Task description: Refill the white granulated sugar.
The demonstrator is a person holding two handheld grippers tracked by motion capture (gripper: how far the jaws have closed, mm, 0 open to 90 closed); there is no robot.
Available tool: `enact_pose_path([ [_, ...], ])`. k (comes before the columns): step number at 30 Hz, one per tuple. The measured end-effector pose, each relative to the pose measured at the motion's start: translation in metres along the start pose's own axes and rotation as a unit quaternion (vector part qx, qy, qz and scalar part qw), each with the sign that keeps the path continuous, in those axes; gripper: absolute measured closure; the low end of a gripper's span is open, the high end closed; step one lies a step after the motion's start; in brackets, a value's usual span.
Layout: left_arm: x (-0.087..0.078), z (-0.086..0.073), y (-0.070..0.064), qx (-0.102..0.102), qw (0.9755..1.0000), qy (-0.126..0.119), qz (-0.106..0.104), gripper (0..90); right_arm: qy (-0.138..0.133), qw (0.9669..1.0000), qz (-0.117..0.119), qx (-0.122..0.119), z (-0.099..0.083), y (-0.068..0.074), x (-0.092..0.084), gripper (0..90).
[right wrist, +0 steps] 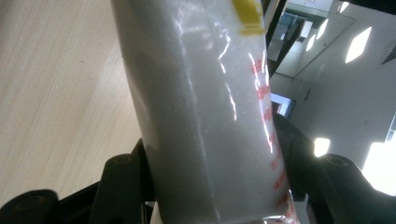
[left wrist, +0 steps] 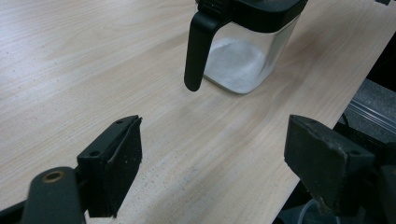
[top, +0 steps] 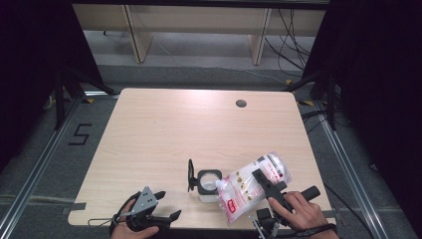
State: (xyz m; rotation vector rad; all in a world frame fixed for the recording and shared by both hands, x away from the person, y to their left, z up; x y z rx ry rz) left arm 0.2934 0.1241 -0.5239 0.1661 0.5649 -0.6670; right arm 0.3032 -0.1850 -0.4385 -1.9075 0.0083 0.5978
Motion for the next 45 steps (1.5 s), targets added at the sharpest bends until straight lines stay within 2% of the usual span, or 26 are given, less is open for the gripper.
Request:
enact_pose_path([
  [5,0.0003,0.0001,-0.0001,-0.001,1.0000,-0.002,-0.001,18.6,0.003,0.9999,0.003,0.015,0.0002,0.0027,-0.0004,48.9],
  [7,0.0002,0.0000,0.0002,0.001,1.0000,-0.002,0.000,18.6,0.004,0.9999,0.009,0.010,0.0008,0.0025,-0.0010,48.8],
  [9,0.0004,0.0002,0.0000,-0.002,1.0000,-0.003,-0.001,18.6,0.000,0.9999,0.002,0.015,0.0015,0.0027,-0.0007,48.9],
  [10,0.0004,0.0002,0.0000,-0.002,1.0000,-0.003,-0.001,18.6,-0.004,1.0000,-0.001,0.000,0.0026,0.0000,-0.0004,48.9],
  [12,0.0002,0.0001,0.0004,0.001,1.0000,-0.002,0.000,18.6,-0.007,1.0000,-0.001,0.000,0.0033,-0.0002,-0.0008,48.9],
  [13,0.0002,0.0001,0.0004,0.000,1.0000,-0.002,0.000,18.6,-0.002,0.9999,0.007,0.007,0.0031,0.0013,-0.0016,48.9],
  [16,0.0001,0.0003,-0.0001,-0.001,1.0000,-0.004,-0.001,18.6,0.000,0.9998,0.010,0.018,0.0033,0.0034,-0.0017,48.9],
  [19,0.0001,0.0001,0.0004,0.001,1.0000,-0.002,0.000,18.6,-0.006,1.0000,-0.001,-0.001,0.0029,-0.0006,-0.0009,48.9],
  [21,0.0001,0.0000,0.0004,0.001,1.0000,-0.001,0.000,18.6,-0.001,0.9999,0.002,0.017,0.0011,0.0027,-0.0013,48.9],
  [24,0.0004,0.0002,-0.0001,-0.002,1.0000,-0.002,-0.001,18.6,-0.002,1.0000,0.000,0.002,0.0005,0.0003,-0.0003,48.9],
  [27,0.0003,0.0001,-0.0001,-0.001,1.0000,-0.002,-0.001,18.6,0.003,0.9999,0.008,0.015,0.0003,0.0024,-0.0019,48.9],
  [29,0.0000,0.0002,0.0000,0.002,1.0000,-0.002,-0.001,18.6,-0.003,0.9999,0.002,0.011,0.0013,0.0018,-0.0010,48.9],
  [31,0.0001,0.0001,0.0001,0.002,1.0000,-0.002,-0.001,18.6,0.000,0.9999,0.008,0.009,0.0009,0.0014,-0.0016,48.9],
  [32,0.0003,0.0001,0.0000,-0.001,1.0000,-0.002,-0.001,18.6,0.001,0.9998,0.011,0.017,0.0004,0.0029,-0.0014,49.0],
  [34,0.0000,0.0000,0.0005,0.003,1.0000,0.000,0.001,18.6,0.003,0.9999,0.008,0.011,0.0004,0.0020,-0.0015,49.0],
  [37,0.0003,0.0001,-0.0001,-0.001,1.0000,-0.002,-0.001,18.6,0.003,0.9998,0.010,0.017,0.0002,0.0027,-0.0015,49.0],
  [40,0.0000,0.0001,0.0000,0.002,1.0000,-0.002,-0.002,18.6,-0.002,0.9999,0.002,0.011,0.0012,0.0016,-0.0015,49.0],
  [43,0.0004,0.0002,-0.0006,-0.004,1.0000,-0.003,0.000,18.6,0.000,0.9999,0.008,0.011,0.0012,0.0017,-0.0015,49.0],
  [45,0.0002,0.0000,0.0001,0.002,1.0000,-0.001,-0.001,18.6,-0.003,0.9999,0.005,0.016,0.0016,0.0025,-0.0013,49.0],
])
Point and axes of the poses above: each handheld gripper's, and its own axes: x roughly forward along the jaws, z roughly out of its top, y roughly to its left, the point moved 5 cm from there along x, roughly forward along the jaws, and after that the axes turned 9 degrees about z, right-handed, at the moved point
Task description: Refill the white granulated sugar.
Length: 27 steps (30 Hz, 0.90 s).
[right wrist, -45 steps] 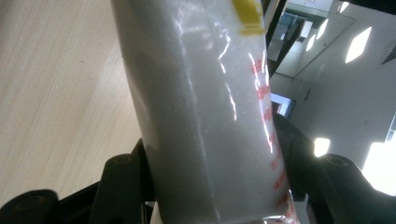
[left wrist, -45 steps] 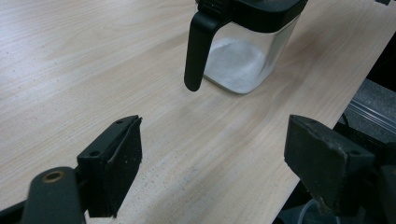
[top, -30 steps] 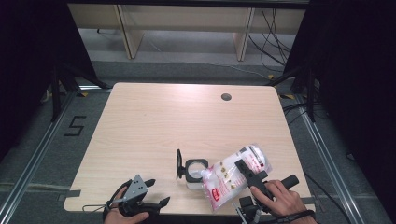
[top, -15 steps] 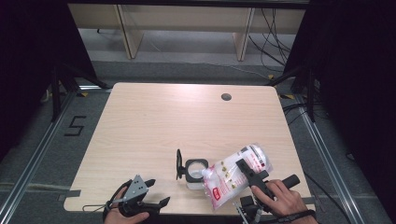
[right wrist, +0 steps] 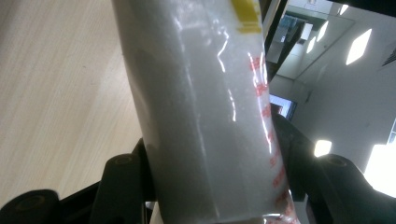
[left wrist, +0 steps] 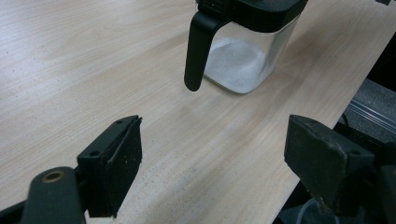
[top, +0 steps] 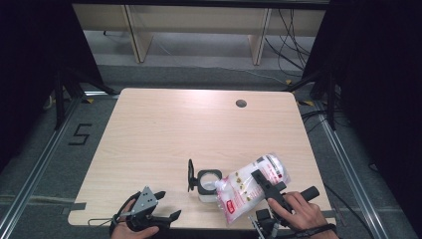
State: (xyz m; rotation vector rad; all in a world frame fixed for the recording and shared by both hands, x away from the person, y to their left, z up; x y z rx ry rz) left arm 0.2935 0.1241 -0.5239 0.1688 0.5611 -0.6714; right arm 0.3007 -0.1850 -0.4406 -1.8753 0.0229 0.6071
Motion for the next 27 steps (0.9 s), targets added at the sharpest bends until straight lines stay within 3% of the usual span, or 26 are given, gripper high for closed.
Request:
enact_pose_path([
  [16,0.0001,-0.0001,-0.0001,-0.003,1.0000,0.000,0.001,18.6,-0.001,1.0000,0.000,0.000,0.0003,0.0003,-0.0004,49.2],
  [20,-0.0004,0.0001,0.0009,0.008,1.0000,0.001,0.001,18.6,0.002,1.0000,0.006,0.001,-0.0001,0.0006,-0.0005,49.2],
  [22,0.0004,0.0000,-0.0008,-0.007,1.0000,-0.001,0.001,18.6,0.001,1.0000,0.006,-0.002,0.0000,0.0001,0.0003,49.2],
  [24,-0.0003,-0.0003,0.0002,0.001,1.0000,0.002,0.001,18.6,-0.001,1.0000,0.006,-0.003,-0.0001,0.0001,0.0005,49.2],
  [27,0.0006,-0.0001,-0.0007,-0.007,1.0000,-0.001,0.001,18.6,-0.003,1.0000,0.002,0.002,-0.0007,0.0007,0.0011,49.2],
])
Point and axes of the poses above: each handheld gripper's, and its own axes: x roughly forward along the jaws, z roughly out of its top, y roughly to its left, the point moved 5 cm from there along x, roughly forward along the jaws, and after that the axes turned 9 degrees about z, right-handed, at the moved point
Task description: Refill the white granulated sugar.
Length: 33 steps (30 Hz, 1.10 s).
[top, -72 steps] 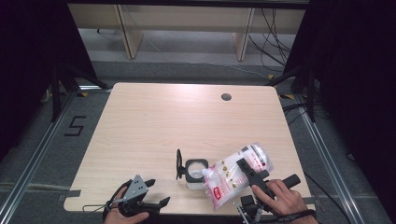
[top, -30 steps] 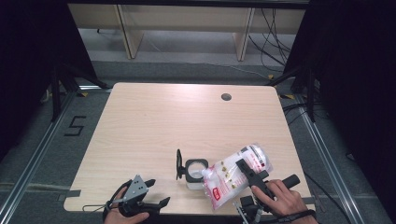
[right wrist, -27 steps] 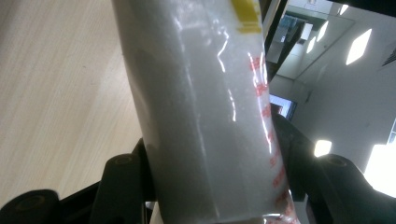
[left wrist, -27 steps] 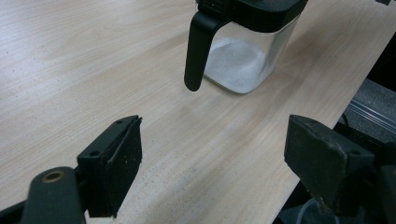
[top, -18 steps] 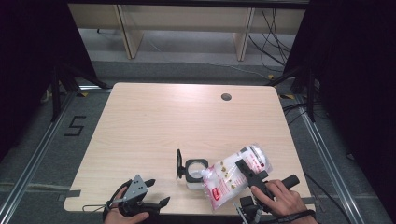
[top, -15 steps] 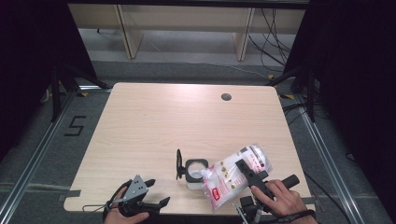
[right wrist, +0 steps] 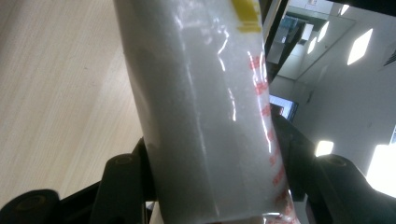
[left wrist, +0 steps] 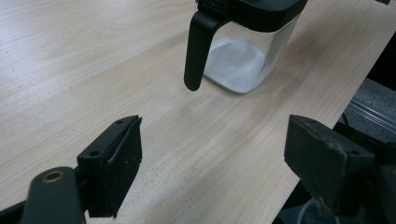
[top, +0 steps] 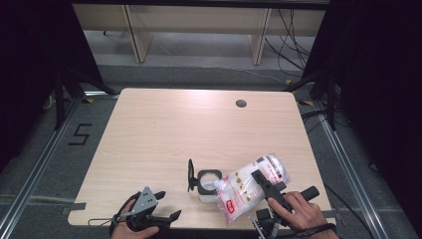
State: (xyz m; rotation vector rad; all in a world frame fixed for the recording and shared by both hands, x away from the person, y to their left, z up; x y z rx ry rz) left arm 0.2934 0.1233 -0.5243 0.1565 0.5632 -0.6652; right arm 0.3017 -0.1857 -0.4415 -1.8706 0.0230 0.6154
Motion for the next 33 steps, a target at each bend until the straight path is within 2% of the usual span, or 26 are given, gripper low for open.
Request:
enact_pose_path([
  [2,-0.0003,0.0003,0.0006,0.007,1.0000,0.000,0.000,18.6,-0.005,0.9999,-0.002,-0.011,0.0004,-0.0018,0.0007,49.2],
  [3,-0.0002,0.0001,0.0000,0.000,1.0000,0.000,0.000,18.6,-0.001,0.9999,0.003,-0.010,0.0000,-0.0017,0.0005,49.2],
  [6,-0.0004,0.0001,0.0000,0.000,1.0000,0.000,0.000,18.6,0.001,0.9999,0.006,-0.011,-0.0001,-0.0019,0.0007,49.3],
  [10,-0.0009,0.0002,0.0016,0.016,0.9999,0.002,-0.001,18.6,-0.007,1.0000,0.003,-0.006,0.0000,-0.0002,0.0025,49.6],
  [12,-0.0002,0.0006,0.0013,0.014,0.9999,-0.002,-0.001,18.6,-0.007,1.0000,0.004,-0.001,-0.0003,0.0009,0.0033,49.8],
  [13,-0.0003,0.0007,0.0012,0.014,0.9999,-0.002,-0.001,18.6,0.002,0.9999,0.012,0.009,-0.0014,0.0032,0.0025,49.9],
  [15,-0.0008,0.0004,0.0012,0.012,0.9999,0.000,-0.002,18.6,0.002,0.9999,0.012,0.007,-0.0015,0.0036,0.0025,50.1],
  [16,-0.0004,0.0000,0.0005,0.002,1.0000,0.000,-0.001,18.6,0.005,0.9999,0.014,0.006,-0.0015,0.0036,0.0022,50.1],
  [17,-0.0006,0.0001,0.0004,0.002,1.0000,0.001,0.001,18.6,0.000,1.0000,0.006,0.006,-0.0011,0.0032,0.0027,50.1],
  [18,-0.0009,-0.0001,0.0006,0.005,1.0000,0.003,0.000,18.6,-0.005,0.9999,0.002,-0.009,0.0000,0.0005,0.0030,50.2],
  [21,-0.0010,0.0001,0.0011,0.010,0.9999,0.002,0.000,18.6,0.001,0.9999,0.003,-0.015,0.0003,-0.0007,0.0012,50.3],
  [25,-0.0009,-0.0001,0.0007,0.006,1.0000,0.003,0.000,18.6,0.003,0.9999,-0.007,-0.010,0.0000,-0.0007,-0.0008,50.4],
  [26,-0.0004,0.0000,0.0002,0.002,1.0000,0.001,0.000,18.6,0.000,0.9999,-0.004,-0.015,0.0005,-0.0020,-0.0007,50.4],
  [27,-0.0001,0.0002,0.0002,0.002,1.0000,-0.001,0.000,18.6,0.007,0.9999,0.003,-0.007,-0.0001,-0.0005,-0.0021,50.4],
  [30,-0.0010,0.0004,0.0022,0.020,0.9998,0.002,-0.001,18.6,0.003,1.0000,-0.005,-0.007,0.0008,-0.0010,-0.0027,50.5],
  [31,-0.0008,-0.0001,0.0007,0.005,1.0000,0.003,0.000,18.6,0.004,1.0000,-0.003,-0.008,0.0013,-0.0012,-0.0035,50.5],
  [33,-0.0004,0.0000,0.0001,0.000,1.0000,0.000,0.000,18.6,-0.006,0.9998,-0.009,-0.017,0.0034,-0.0042,-0.0045,50.5],
])
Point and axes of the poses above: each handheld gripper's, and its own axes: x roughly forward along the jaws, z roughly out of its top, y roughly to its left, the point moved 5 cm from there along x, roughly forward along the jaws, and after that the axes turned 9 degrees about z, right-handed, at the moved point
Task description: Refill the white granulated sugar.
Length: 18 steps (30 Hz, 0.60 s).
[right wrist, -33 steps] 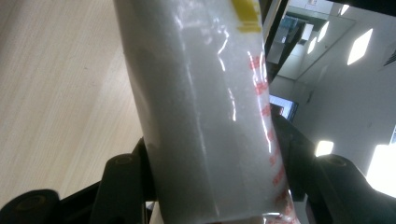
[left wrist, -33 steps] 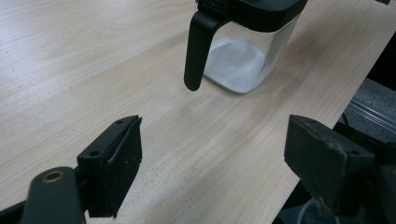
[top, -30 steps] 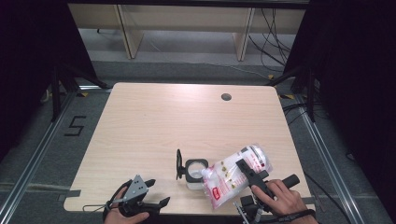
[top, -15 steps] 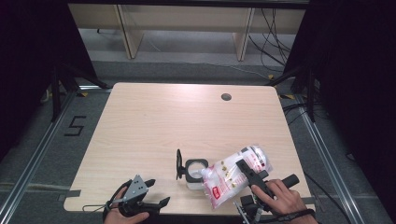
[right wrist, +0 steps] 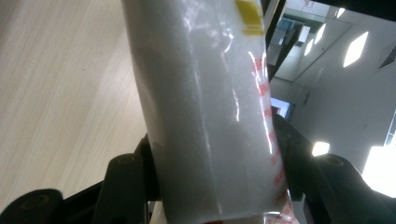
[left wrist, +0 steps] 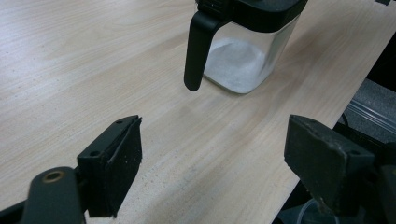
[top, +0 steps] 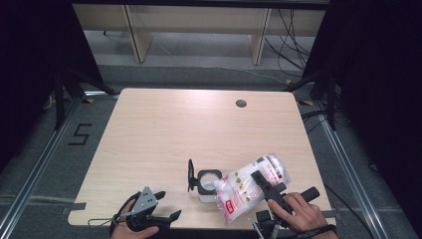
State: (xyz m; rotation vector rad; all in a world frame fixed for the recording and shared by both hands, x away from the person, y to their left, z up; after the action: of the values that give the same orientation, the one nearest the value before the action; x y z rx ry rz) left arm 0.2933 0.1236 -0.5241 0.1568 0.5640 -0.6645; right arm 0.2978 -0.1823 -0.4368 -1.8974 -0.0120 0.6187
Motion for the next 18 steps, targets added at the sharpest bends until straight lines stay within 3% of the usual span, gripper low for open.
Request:
enact_pose_path([
  [3,-0.0003,0.0007,0.0022,0.018,0.9998,-0.002,-0.002,18.6,-0.001,1.0000,0.000,0.010,0.0020,0.0006,-0.0017,50.5],
  [4,-0.0007,0.0006,0.0022,0.018,0.9998,0.000,0.000,18.6,-0.006,1.0000,-0.001,-0.001,0.0030,-0.0005,-0.0008,50.5],
  [5,-0.0006,-0.0001,0.0005,0.003,1.0000,0.002,0.000,18.6,-0.003,1.0000,0.004,0.004,0.0027,0.0009,-0.0002,50.5],
  [6,-0.0006,-0.0002,0.0005,0.004,1.0000,0.002,0.000,18.6,-0.003,1.0000,0.008,-0.001,0.0027,0.0014,0.0008,50.5],
  [8,-0.0002,0.0000,0.0008,0.004,1.0000,0.000,0.000,18.6,0.001,0.9998,0.012,0.014,0.0010,0.0057,0.0024,50.7],
  [9,-0.0001,0.0000,0.0004,0.002,1.0000,0.000,-0.001,18.6,-0.004,0.9999,0.009,0.003,0.0008,0.0041,0.0034,50.8],
  [11,0.0002,0.0000,-0.0002,0.000,1.0000,0.000,0.000,18.6,0.003,0.9997,0.013,0.020,-0.0012,0.0071,0.0029,50.8],
  [13,-0.0002,0.0000,0.0004,0.005,1.0000,0.001,0.000,18.6,0.001,1.0000,0.008,0.004,-0.0021,0.0043,0.0031,50.8],
  [16,0.0001,0.0000,0.0000,0.002,1.0000,0.000,0.000,18.6,0.005,0.9996,0.014,0.023,-0.0040,0.0074,0.0023,50.8],
  [18,0.0002,0.0002,0.0002,0.003,1.0000,-0.001,0.000,18.6,0.005,0.9998,0.012,0.016,-0.0036,0.0060,0.0019,50.8],
])
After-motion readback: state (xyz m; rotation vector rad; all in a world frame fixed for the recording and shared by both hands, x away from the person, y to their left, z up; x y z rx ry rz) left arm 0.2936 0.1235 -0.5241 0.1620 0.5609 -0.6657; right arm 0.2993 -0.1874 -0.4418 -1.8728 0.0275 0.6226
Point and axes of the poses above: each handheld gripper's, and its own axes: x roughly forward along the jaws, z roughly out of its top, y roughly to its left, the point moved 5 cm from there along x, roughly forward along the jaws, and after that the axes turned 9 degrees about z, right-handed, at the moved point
